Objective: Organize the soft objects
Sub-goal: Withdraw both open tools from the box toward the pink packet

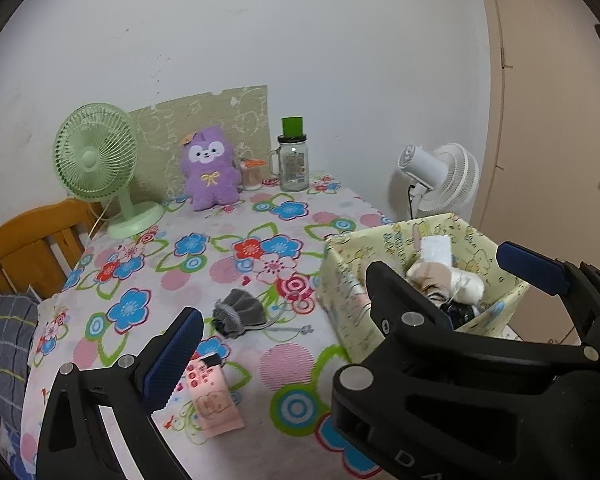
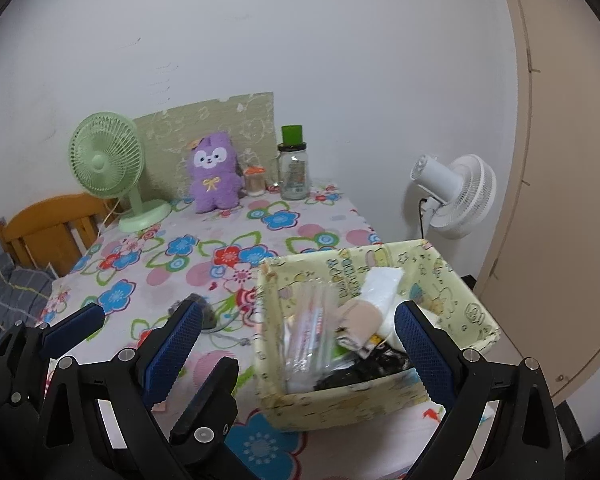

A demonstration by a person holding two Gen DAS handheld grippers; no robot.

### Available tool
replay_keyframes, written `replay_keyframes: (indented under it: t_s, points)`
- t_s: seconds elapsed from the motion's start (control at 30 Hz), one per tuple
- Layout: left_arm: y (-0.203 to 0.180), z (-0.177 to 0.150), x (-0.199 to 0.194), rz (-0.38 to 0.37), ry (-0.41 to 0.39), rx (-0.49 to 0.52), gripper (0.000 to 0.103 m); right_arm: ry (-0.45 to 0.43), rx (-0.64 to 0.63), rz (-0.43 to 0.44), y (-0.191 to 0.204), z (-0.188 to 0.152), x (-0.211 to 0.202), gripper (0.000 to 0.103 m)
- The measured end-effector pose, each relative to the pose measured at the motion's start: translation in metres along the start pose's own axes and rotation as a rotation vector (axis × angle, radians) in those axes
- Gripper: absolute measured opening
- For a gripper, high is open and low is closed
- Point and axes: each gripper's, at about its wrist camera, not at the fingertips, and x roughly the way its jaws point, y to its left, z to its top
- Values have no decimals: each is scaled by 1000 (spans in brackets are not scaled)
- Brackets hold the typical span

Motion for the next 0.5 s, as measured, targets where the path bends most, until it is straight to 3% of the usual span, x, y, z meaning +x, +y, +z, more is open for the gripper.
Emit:
replay_keyframes:
  t_s: [0.5]
  points:
    - [42, -19, -9, 22, -20, -10, 99, -2, -35, 41, 48, -12, 4, 98]
